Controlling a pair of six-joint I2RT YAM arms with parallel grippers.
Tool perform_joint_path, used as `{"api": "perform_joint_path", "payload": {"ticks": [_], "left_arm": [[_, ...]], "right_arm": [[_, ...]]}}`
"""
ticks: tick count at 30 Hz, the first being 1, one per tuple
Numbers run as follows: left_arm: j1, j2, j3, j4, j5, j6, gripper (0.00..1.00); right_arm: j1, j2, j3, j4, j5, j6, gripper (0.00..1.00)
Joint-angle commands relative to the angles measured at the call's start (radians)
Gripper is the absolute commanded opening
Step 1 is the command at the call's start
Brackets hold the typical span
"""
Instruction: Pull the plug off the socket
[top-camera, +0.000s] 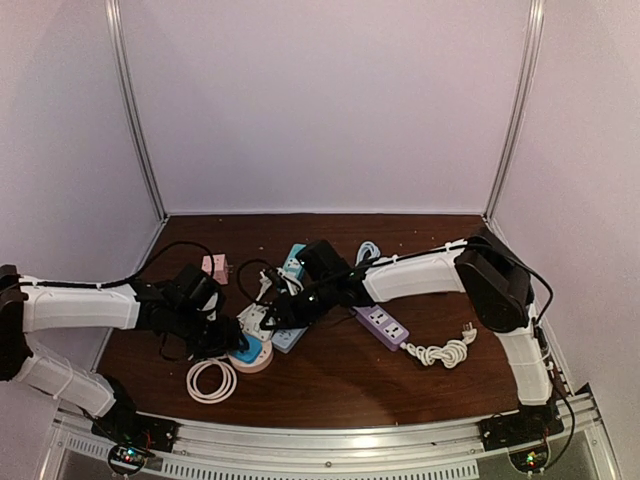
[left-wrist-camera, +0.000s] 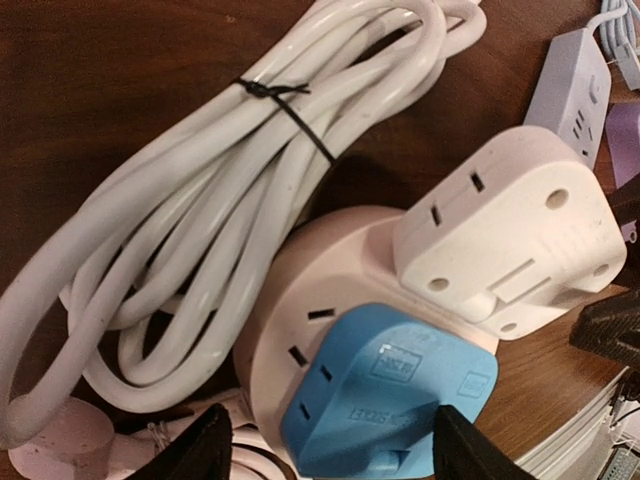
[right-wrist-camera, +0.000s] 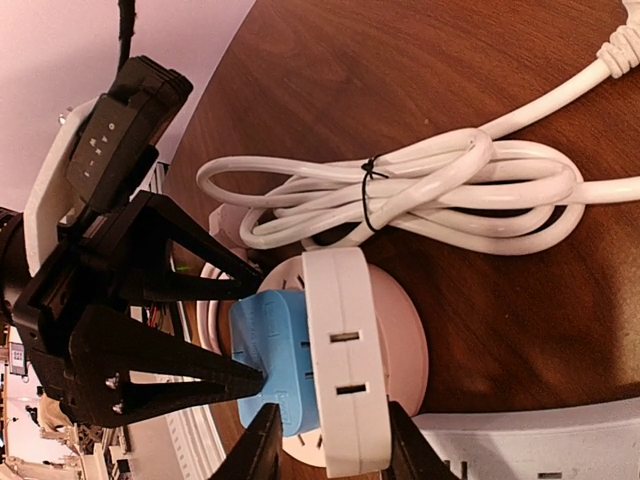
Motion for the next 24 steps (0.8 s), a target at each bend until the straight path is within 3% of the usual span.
{"api": "perform_joint_path", "payload": {"ticks": [1, 14, 24], "left_arm": [[-0.006, 0.052, -0.018, -0.074, -0.075, -0.001, 0.7], [-0.009, 0.09, -0.046, -0.098, -0.096, -0.006, 0.7], [-0.013, 0.084, -0.077, -0.1, -0.105, -0.018, 0.7]], "right_arm": [[0.006, 0.016, -0.014, 0.036, -0.038, 0.004, 0.33], [-0.003, 0.021, -0.023, 0.142, -0.081, 0.111, 0.07], [-0.016, -0.006, -0.036, 0.261, -0.113, 0.191, 0.02]]}}
